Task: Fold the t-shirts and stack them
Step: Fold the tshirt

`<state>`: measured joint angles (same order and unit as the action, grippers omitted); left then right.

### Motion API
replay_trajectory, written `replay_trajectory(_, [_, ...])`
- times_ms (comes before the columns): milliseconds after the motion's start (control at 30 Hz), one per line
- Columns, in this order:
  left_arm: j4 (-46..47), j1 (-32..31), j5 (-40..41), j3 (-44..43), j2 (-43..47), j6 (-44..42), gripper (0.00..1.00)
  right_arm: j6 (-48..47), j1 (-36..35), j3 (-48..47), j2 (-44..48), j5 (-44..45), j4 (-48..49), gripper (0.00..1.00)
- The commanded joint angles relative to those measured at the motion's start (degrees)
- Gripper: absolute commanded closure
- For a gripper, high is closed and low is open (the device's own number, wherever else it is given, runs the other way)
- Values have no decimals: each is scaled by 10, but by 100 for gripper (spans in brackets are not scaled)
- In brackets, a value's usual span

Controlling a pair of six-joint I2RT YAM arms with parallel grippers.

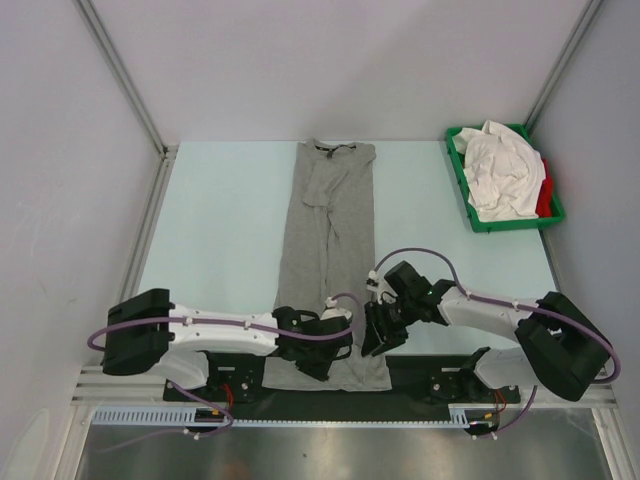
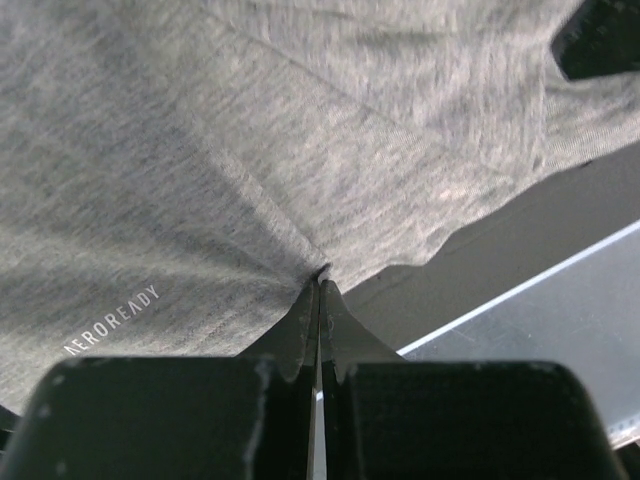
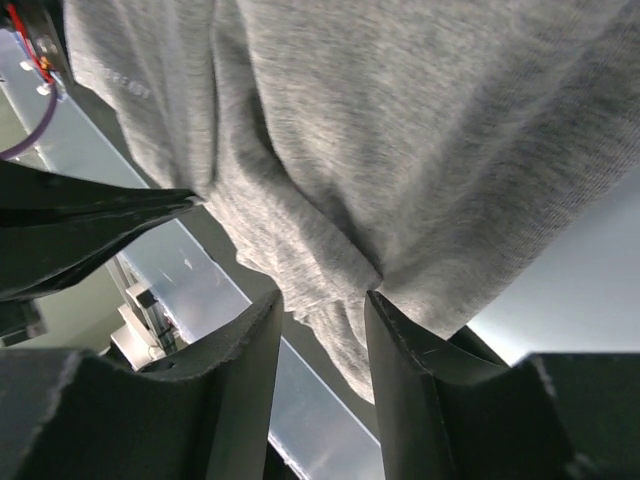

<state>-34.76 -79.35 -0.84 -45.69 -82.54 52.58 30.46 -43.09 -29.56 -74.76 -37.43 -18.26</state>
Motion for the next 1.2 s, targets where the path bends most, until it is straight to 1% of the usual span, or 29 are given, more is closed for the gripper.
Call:
replay_trajectory(0, [18,-10,-12,11,35,17,100,-3,-7,2,-11,10,28,55])
replay_trajectory(67, [23,-11,-16,17,39,19,100,-6,-9,1,-19,10,31,52])
replay_trajectory(133, [25,-13,-19,20,41,24,100,-8,-11,0,-26,11,35,52])
replay_trajectory(300, [47,-17,-19,25,41,13,100,-20,-20,-2,-28,31,23,51])
replay_trajectory(467, [64,-16,-28,9,18,-6,99,-29,-20,-14,-17,59,-11,51])
replay_trajectory(667, [87,-17,-40,24,25,-8,99,-27,-22,-12,-21,47,1,52])
replay_trajectory(733, [85,-17,-43,28,26,-10,93,-21,-23,-9,-21,42,10,52])
replay_trajectory(767, [81,-17,-38,29,33,-10,85,-18,-27,-8,-21,40,17,53])
replay_trajectory(867, [45,-17,-15,39,69,2,64,-11,-34,-9,-26,41,25,54])
replay_trajectory(900, [33,-17,-6,40,107,8,61,-10,-36,-9,-26,41,27,55])
replay_trajectory(933, [2,-17,3,43,130,12,58,-9,-36,-9,-28,41,30,57])
replay_trajectory(967, [-17,-17,31,41,181,22,53,-6,-40,-9,-29,40,35,57])
replay_trajectory(1067, [-92,-16,74,29,263,47,51,0,-43,-12,-31,39,40,62])
replay_trajectory(1100, [-109,-14,107,23,290,67,51,2,-45,-15,-32,40,40,67])
replay_trajectory(1133, [-148,-12,123,10,342,79,51,3,-46,-18,-33,41,39,70])
replay_trajectory(1167, [-166,-7,137,3,366,90,50,4,-48,-22,-31,41,36,73])
